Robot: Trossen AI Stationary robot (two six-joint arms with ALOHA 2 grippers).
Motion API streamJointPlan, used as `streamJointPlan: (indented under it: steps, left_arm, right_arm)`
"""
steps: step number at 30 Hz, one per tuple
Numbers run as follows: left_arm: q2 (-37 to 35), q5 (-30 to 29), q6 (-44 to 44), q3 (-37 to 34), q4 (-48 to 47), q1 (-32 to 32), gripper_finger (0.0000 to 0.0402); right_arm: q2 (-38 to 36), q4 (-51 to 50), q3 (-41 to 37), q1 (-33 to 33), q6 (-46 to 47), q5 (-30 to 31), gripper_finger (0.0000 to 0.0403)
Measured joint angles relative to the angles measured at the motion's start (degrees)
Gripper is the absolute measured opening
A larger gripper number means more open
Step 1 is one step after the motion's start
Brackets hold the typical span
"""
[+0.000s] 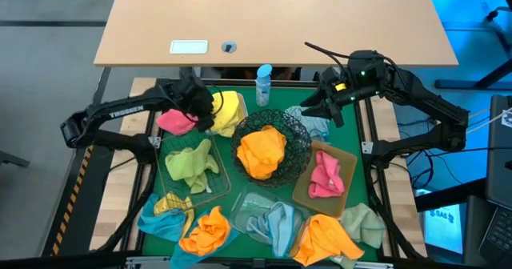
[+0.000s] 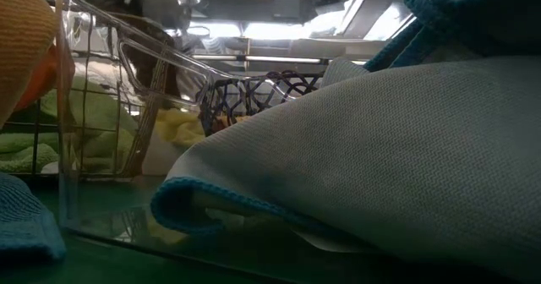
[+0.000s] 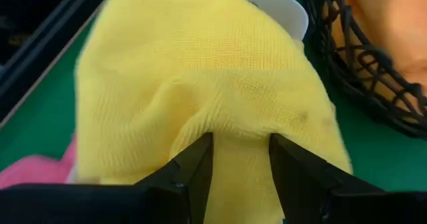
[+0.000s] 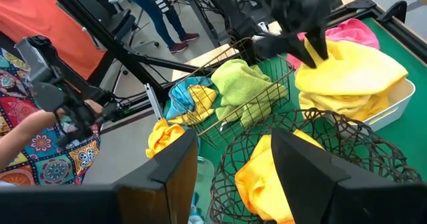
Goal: Sort microfiber towel by color & place in baskets
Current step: Put the yellow towel into the white bin, then put the pink towel into the orange bin
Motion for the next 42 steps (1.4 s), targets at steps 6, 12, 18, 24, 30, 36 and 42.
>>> streamJointPlan:
  steps: [6,12,18,24,30,36,42]
  left_arm:
    - [5.0,0.1,0.0,-3.1,7.2,0.0,0.0140]
    - [11.2,0.2,-0.8,-3.1,11.6,0.1,0.0140]
    - [16.1,0.3,-1.6,-3.1,13.3,0.2,0.0139]
    - [16.6,0.5,-1.7,-2.9,13.2,0.2,0.0139]
    - [14.8,-0.4,-1.3,0.2,9.8,0.3,0.0139]
    - [12.8,-1.6,-1.3,6.9,3.4,0.3,0.0140]
    - [11.6,-1.7,-1.3,13.0,-4.2,0.3,0.0140]
  right_arm:
    - [0.0,0.0,0.0,0.0,0.0,0.0,0.0189]
    - [0.0,0.0,0.0,0.0,0.0,0.0,0.0189]
    - [0.0,0.0,0.0,0.0,0.0,0.0,0.0189]
    - [0.0,0.0,0.0,0.0,0.0,0.8,0.0189]
    - [0.0,0.1,0.0,0.0,0.0,1.5,0.0189]
    - [0.0,0.0,0.0,0.0,0.0,1.5,0.0189]
    - [0.0,0.0,0.0,0.0,0.0,1.5,0.0189]
